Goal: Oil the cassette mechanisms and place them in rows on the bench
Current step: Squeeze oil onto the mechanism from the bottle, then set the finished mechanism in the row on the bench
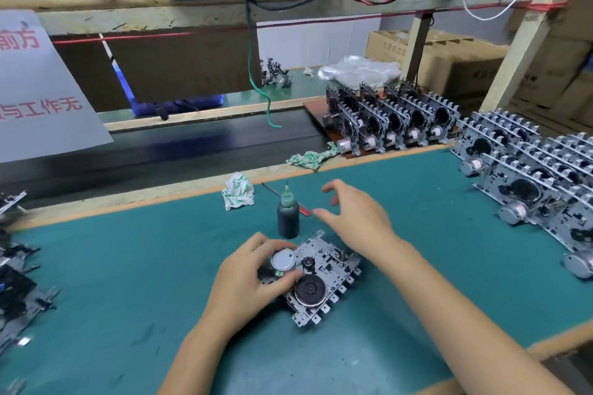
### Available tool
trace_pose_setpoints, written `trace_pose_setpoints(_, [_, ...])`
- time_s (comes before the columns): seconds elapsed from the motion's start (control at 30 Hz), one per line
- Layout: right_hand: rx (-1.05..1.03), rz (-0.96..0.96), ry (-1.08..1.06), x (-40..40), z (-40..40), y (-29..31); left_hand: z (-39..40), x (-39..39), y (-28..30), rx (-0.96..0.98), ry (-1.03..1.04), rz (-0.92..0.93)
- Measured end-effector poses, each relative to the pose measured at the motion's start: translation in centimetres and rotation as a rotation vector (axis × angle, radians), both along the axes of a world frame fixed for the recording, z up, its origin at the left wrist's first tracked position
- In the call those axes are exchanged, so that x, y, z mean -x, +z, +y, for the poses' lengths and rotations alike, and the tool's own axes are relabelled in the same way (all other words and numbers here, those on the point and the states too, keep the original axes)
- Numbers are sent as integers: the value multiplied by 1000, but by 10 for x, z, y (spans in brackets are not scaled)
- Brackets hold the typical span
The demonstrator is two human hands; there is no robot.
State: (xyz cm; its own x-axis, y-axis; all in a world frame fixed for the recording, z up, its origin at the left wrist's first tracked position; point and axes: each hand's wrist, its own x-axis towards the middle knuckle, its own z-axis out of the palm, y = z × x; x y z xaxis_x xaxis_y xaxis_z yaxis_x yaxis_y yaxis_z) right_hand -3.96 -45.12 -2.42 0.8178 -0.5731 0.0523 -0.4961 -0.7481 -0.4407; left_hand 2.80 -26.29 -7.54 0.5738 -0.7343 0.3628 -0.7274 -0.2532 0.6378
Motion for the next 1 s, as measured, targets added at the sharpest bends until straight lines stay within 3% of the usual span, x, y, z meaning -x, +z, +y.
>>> trace_pose_setpoints(0.07, [187,121,-205,32,-2,3,-1,2,-1,-16,32,-73])
trace_pose_setpoints(0.13, [197,291,-255,63,0,-2,-5,7,-2,-7,65,-150])
trace_pose_setpoints(0.2, [-14,328,-173,87,5,-13,-8,13,-3,25,76,-180])
trace_pose_setpoints(0.27, [-400,207,-85,100,15,-23,-10,19,-3,37,50,-133])
trace_pose_setpoints(0.33, [-581,68,-59,101,20,-33,-12,24,-3,1,-25,-68])
trace_pose_setpoints(0.47, [-468,-53,-144,94,15,-39,-16,34,-6,-46,-123,-51])
trace_pose_setpoints(0.67, [-183,61,-249,80,6,-32,-24,50,-3,20,-146,-116])
trace_pose_setpoints(0.87, [-217,-239,-216,82,-17,-28,-46,53,2,77,-86,-187])
trace_pose_setpoints(1.0, [-70,-392,-221,84,-47,-12,-80,56,5,50,-42,-224])
